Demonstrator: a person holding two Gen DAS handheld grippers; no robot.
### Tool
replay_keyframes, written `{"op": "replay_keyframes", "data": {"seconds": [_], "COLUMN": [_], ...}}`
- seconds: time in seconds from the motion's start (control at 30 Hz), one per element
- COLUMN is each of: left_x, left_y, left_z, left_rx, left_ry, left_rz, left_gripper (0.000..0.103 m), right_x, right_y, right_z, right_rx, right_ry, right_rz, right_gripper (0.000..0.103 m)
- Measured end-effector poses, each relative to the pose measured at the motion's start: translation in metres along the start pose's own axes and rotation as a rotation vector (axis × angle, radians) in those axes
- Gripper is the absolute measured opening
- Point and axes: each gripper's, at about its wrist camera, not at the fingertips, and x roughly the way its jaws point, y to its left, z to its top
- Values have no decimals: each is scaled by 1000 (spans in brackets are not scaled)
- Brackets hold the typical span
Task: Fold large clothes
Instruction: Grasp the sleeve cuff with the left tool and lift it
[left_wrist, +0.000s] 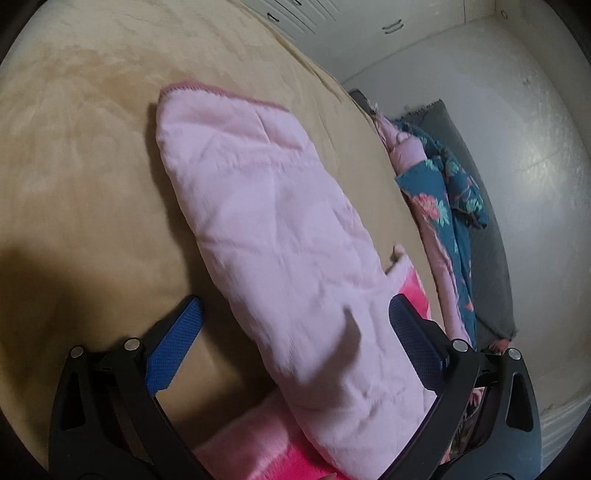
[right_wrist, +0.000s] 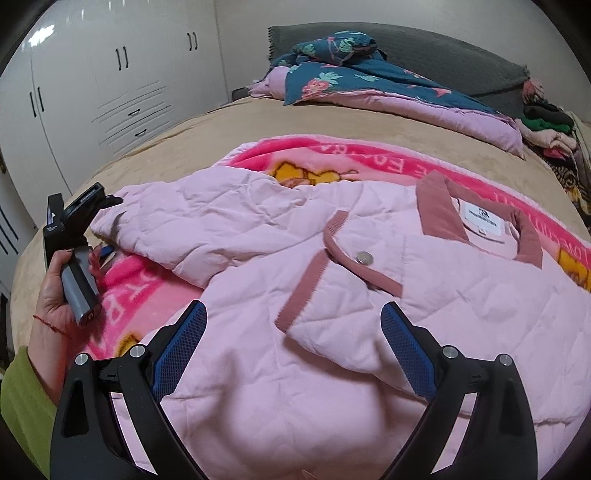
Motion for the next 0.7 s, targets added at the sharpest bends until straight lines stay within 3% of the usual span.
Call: {"op": "replay_keyframes", "data": {"seconds": [0.07, 0.1, 0.13, 0.23, 0.33, 0.7], "left_x": [0, 1, -1, 0, -12, -55], "left_y": [1, 0, -1, -1, -11, -56], "left_z": [3, 4, 4, 3, 1, 5], "left_rx": [9, 29, 50, 57, 112, 238], "left_ry": [0, 2, -3, 2, -23, -82], "left_rz": [-8, -3, 8, -6, -4, -41], "left_gripper": [93, 82, 55, 18, 11, 8], "right_x": [-2, -4, -5, -9, -13, -36], "right_y": [-2, -2, -3, -2, -1, -11], "right_z": [-1, -2, -2, -2, -4, -8], "right_rx": [4, 7, 9, 10, 14, 62], "right_ry": [-5, -8, -11, -18, -26, -66], "right_rz": [-4, -5, -3, -2, 1, 21], "right_gripper": [95, 95, 95, 95, 95, 95]}}
